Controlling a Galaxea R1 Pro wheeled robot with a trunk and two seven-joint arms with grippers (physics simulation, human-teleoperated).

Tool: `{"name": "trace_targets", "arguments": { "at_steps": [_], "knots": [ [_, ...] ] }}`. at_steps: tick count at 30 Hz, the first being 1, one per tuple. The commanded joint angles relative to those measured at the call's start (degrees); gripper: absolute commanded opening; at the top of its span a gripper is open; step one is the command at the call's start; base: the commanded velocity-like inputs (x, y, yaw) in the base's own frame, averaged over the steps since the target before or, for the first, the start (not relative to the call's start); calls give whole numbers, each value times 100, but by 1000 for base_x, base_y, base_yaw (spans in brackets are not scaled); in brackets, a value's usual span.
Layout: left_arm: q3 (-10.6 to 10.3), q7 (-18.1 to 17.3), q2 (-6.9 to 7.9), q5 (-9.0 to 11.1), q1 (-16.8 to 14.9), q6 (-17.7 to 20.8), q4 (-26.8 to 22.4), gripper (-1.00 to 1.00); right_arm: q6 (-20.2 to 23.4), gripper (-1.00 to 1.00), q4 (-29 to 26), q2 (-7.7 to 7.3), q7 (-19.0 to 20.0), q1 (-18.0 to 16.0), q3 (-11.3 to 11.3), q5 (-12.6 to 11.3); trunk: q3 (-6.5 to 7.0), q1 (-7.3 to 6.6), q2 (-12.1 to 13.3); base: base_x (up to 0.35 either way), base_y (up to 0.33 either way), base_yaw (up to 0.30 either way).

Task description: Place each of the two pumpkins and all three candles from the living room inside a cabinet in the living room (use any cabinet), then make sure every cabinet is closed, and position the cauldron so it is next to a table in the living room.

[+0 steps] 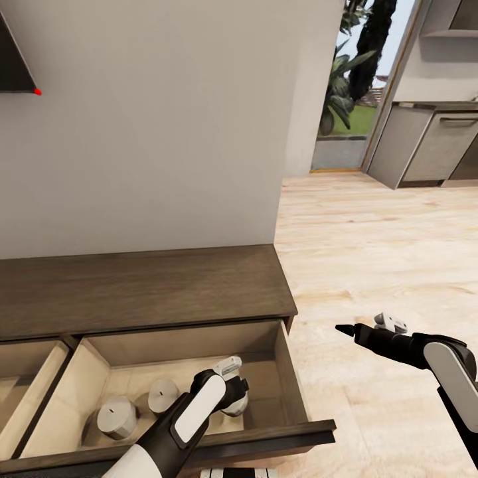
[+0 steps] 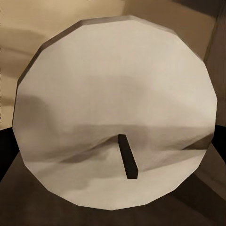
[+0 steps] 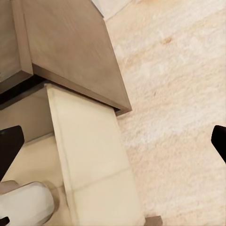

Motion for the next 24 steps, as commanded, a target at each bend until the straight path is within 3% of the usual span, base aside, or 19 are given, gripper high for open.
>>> {"name": "trace_targets", "arguments": {
  "at_steps": [1, 13, 14, 24],
  "knots": [
    [-8, 35, 2, 30, -3, 12, -7, -100, 17, 100, -5, 0, -56, -3, -2, -60, -5, -1, -2, 0, 0, 0],
    [18, -3, 7, 33, -4, 20, -22, -100, 17, 100, -5, -6, -56, -2, -2, -60, -5, -1, -2, 0, 0, 0],
    [18, -3, 7, 33, -3, 20, -23, 100, 17, 100, -5, -6, -56, -2, -2, -60, -5, -1, -2, 0, 0, 0],
    [22, -22, 17, 33, 0, 22, -35, 100, 17, 100, -5, -15, -56, -1, -2, -60, -5, -1, -2, 0, 0, 0]
  ]
}}
